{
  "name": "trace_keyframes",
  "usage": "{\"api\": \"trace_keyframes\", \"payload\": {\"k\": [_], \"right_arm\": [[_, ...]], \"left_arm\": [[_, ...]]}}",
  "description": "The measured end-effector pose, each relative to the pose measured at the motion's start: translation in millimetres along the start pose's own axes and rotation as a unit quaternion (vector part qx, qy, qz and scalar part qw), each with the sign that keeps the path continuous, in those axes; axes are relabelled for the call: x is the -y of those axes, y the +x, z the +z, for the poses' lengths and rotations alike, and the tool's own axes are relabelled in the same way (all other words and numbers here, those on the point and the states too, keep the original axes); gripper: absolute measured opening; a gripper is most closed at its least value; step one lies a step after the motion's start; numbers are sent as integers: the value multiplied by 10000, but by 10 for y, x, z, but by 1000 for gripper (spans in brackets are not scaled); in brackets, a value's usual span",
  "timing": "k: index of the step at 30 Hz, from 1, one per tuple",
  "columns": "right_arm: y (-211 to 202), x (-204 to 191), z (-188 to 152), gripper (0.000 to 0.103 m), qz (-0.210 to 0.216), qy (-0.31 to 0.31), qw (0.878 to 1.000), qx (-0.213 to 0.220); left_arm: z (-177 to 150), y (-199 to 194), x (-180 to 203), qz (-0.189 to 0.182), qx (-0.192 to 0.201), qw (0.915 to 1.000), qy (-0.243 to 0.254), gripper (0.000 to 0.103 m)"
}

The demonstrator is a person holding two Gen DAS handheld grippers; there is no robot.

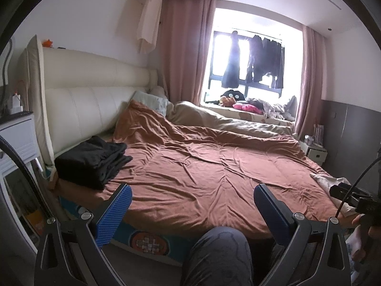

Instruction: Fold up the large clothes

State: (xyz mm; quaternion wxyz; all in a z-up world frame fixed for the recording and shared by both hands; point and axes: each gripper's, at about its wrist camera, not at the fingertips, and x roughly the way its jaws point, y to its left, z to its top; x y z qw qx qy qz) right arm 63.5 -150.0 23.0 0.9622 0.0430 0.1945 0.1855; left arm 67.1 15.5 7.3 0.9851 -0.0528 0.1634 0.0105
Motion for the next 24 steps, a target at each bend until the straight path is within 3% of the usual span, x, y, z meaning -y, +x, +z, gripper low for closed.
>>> {"api": "trace_keyframes", "payload": {"k": [24], "right_arm": [[-19,34,-46,103,53,131,9999,-70]], "left_arm": [[8,-69,-2,21,38,10000,14,102]]}}
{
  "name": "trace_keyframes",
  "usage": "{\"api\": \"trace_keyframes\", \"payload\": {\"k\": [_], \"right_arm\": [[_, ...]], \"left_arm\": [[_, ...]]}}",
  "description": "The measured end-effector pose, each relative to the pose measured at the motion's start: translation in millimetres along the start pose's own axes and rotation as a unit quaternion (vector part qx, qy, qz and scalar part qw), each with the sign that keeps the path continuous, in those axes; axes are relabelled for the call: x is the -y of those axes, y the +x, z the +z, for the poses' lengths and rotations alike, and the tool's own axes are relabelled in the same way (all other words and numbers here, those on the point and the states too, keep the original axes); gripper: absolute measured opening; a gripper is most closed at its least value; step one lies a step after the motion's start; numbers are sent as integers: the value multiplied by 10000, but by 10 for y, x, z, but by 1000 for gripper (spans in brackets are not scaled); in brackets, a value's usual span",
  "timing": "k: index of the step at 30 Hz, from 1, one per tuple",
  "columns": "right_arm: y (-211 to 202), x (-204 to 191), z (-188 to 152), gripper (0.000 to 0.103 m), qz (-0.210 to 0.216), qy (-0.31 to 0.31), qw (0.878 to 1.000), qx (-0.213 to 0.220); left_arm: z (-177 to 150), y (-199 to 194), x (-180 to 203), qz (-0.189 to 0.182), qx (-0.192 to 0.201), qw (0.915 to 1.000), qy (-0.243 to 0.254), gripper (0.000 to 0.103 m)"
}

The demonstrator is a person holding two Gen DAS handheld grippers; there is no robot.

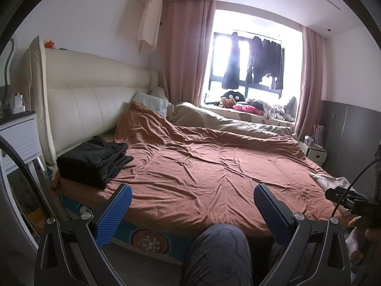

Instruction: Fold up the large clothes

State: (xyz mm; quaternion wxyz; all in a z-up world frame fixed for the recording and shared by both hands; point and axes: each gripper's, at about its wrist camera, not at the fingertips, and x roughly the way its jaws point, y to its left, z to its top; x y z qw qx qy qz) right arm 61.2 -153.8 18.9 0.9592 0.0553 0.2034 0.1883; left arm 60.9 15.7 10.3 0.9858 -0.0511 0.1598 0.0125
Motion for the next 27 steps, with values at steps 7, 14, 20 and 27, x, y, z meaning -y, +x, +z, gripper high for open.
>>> {"api": "trace_keyframes", "payload": {"k": [7,14,20,27], "right_arm": [[-33,31,-29,103,-6,54,10000,9],[-34,16,-56,103,0,64,10000,-46],[-60,-9,-88,103,-11,26,10000,-55],[-136,0,-109,103,-31,30,10000,-6]], "left_arm": [[-18,-105,45,-40,82,10000,34,102],[-31,-181,39,-21,158,9999,31,102],[-65,-254,46,-7,222,9997,27,102],[-78,-358,46,-17,323,9995,20,102]]}}
